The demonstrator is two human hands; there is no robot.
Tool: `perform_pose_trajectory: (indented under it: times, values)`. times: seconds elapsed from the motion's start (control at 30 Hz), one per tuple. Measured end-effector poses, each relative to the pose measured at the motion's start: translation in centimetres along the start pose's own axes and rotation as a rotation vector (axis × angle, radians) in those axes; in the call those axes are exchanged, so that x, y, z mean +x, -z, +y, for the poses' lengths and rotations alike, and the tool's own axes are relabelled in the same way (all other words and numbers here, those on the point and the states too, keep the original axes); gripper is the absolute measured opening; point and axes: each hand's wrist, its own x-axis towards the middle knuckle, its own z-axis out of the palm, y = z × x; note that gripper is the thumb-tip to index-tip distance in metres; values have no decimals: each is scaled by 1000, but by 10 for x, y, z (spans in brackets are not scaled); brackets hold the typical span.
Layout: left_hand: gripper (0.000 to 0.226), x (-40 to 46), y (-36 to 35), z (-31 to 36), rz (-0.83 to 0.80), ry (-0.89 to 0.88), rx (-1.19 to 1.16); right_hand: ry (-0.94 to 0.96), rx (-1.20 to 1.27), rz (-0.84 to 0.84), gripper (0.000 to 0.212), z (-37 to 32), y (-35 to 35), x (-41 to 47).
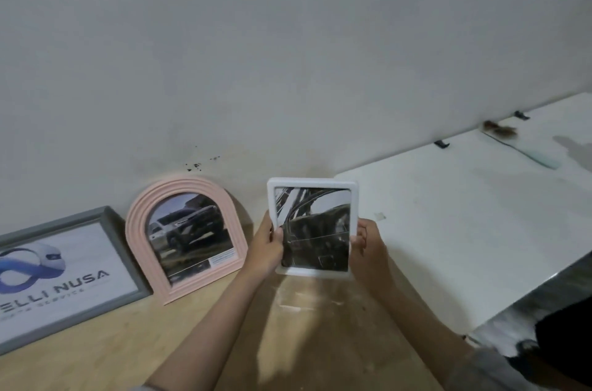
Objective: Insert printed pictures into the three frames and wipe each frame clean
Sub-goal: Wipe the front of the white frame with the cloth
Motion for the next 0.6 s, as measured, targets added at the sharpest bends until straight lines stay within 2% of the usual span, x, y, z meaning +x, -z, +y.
perform_pose_trajectory:
  times: [0.17, 0.33, 0.6]
  values:
    - [61, -2, -5, -14, -35, 48, 46, 78, -30, 20, 32, 18, -8, -10]
    - [67, -25, -5, -13, -21, 101, 88, -14, -8, -14, 44, 22, -15, -35]
    - [82, -34, 7, -21, -107, 169, 200, -129, -63, -49, 56, -6, -25, -51]
